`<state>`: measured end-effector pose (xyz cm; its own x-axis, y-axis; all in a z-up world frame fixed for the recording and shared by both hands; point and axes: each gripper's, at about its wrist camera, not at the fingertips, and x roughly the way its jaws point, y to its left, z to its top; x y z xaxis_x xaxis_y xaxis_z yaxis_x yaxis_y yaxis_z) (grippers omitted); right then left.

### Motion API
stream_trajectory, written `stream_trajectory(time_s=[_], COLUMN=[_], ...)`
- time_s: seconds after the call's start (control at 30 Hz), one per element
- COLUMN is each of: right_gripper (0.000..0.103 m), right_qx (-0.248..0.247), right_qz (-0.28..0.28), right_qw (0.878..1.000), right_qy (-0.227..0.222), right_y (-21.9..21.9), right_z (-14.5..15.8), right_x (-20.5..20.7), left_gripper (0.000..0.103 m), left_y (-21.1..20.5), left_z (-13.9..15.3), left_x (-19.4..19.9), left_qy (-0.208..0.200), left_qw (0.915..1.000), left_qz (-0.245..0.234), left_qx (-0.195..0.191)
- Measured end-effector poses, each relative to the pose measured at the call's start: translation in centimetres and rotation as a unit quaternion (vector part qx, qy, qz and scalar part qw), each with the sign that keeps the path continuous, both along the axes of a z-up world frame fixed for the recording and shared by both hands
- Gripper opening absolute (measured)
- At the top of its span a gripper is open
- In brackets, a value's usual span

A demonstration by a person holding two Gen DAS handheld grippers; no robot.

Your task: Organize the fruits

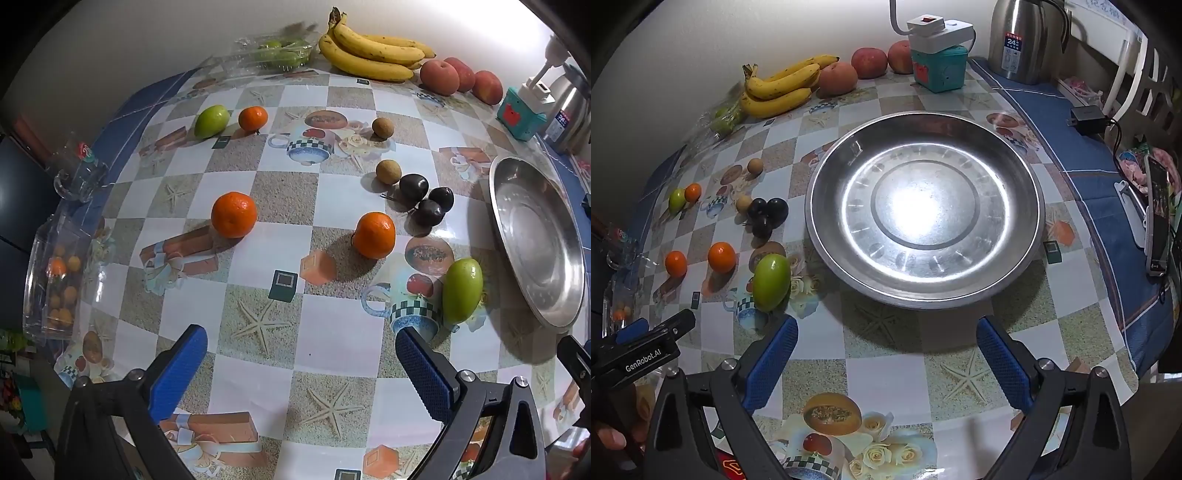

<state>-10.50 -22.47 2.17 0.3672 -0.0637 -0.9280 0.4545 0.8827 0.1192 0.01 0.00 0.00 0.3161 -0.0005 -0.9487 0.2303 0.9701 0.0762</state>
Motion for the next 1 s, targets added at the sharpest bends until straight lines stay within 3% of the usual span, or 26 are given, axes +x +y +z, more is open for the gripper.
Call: stream_trajectory(time_s=[1.0], right_gripper=[0.097], right_qx=[0.014], right_qz=[-0.007], right_qw=[1.0], right_qy=[-0.007], right_y=[-0.29], right_z=[0.1], right_x=[-0.27], left_gripper=[0.103], left_y=[-0.13], left_z=[0.36], left_x=[-0.06], left_qy=[-0.009], left_qw=[1.0], left_qz=[0.001], left_qx=[-0.003])
